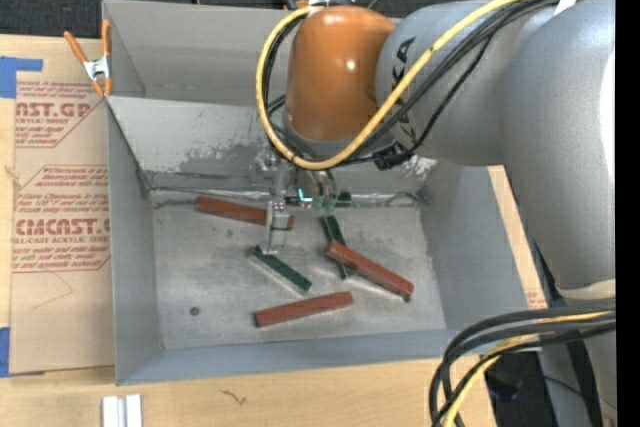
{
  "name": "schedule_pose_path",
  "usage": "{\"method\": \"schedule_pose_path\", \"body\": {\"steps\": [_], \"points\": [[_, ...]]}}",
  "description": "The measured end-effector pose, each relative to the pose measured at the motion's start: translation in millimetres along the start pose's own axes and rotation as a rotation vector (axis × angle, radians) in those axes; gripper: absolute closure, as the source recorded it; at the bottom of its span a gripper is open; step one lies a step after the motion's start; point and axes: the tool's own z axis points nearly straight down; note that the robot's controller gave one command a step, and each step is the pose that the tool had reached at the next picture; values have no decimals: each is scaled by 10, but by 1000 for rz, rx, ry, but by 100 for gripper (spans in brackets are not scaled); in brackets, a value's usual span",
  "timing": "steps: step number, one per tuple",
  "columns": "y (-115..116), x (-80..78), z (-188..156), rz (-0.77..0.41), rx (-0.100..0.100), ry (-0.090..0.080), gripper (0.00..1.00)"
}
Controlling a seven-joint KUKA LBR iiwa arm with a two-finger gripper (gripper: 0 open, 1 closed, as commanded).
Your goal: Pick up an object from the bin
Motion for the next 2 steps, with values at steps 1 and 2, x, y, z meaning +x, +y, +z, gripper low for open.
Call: {"method": "schedule_pose_path", "body": {"steps": [1, 2], "points": [[-304, 19, 963, 215, -1, -2, 0], [-297, -20, 911, 214, -5, -15, 100]]}}
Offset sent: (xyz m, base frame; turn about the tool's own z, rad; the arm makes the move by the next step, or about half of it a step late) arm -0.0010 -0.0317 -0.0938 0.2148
